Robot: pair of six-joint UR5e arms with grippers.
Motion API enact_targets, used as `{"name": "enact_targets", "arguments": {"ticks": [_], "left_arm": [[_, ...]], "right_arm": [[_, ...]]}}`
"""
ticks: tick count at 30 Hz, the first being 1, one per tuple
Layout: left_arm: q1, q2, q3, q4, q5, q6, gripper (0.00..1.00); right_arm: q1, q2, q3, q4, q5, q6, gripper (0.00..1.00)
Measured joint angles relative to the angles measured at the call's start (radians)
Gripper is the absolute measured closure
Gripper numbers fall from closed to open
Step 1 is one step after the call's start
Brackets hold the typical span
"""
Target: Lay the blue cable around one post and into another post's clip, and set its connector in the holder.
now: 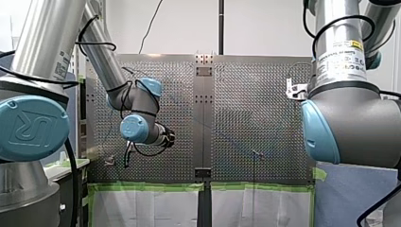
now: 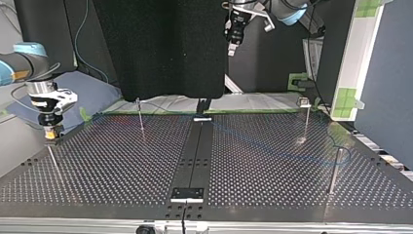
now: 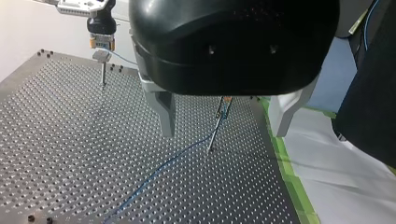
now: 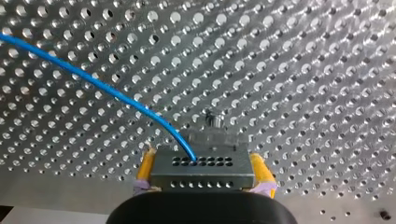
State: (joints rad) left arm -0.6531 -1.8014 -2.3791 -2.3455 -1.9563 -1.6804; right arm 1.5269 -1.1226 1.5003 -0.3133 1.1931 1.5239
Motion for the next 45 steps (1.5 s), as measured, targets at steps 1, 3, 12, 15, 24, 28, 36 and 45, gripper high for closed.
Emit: {"name": "enact_targets", "arguments": {"ticks": [1,3,12,15,24,28,36,45], "left_arm": [[0.001,0.000,0.000,0.000,0.000,0.000,0.00],[0.002,0.000,0.000,0.000,0.000,0.001,0.00],[0.005,0.000,0.000,-0.001,0.000,0.002,0.00],[0.005,0.000,0.000,-0.001,0.000,0.002,0.00],[0.005,0.000,0.000,-0.002,0.000,0.002,0.00],[0.006,0.000,0.000,-0.002,-0.001,0.002,0.00],[0.011,0.000,0.000,-0.002,-0.001,0.002,0.00],[0.015,0.000,0.000,-0.002,0.000,0.002,0.00]], "right_arm": [[-0.003,0.000,-0.001,0.000,-0.003,0.000,1.00],[-0.010,0.000,-0.002,0.001,-0.010,0.001,1.00],[-0.030,0.004,-0.024,0.016,-0.017,-0.001,1.00],[-0.034,0.008,-0.033,0.019,-0.021,-0.001,1.00],[-0.034,0.050,-0.063,0.029,-0.058,-0.013,1.00],[-0.034,0.055,-0.067,0.023,-0.087,-0.013,1.00],[-0.037,0.057,-0.069,-0.004,-0.120,0.003,1.00],[-0.038,0.059,-0.070,-0.033,-0.122,0.017,1.00]]}}
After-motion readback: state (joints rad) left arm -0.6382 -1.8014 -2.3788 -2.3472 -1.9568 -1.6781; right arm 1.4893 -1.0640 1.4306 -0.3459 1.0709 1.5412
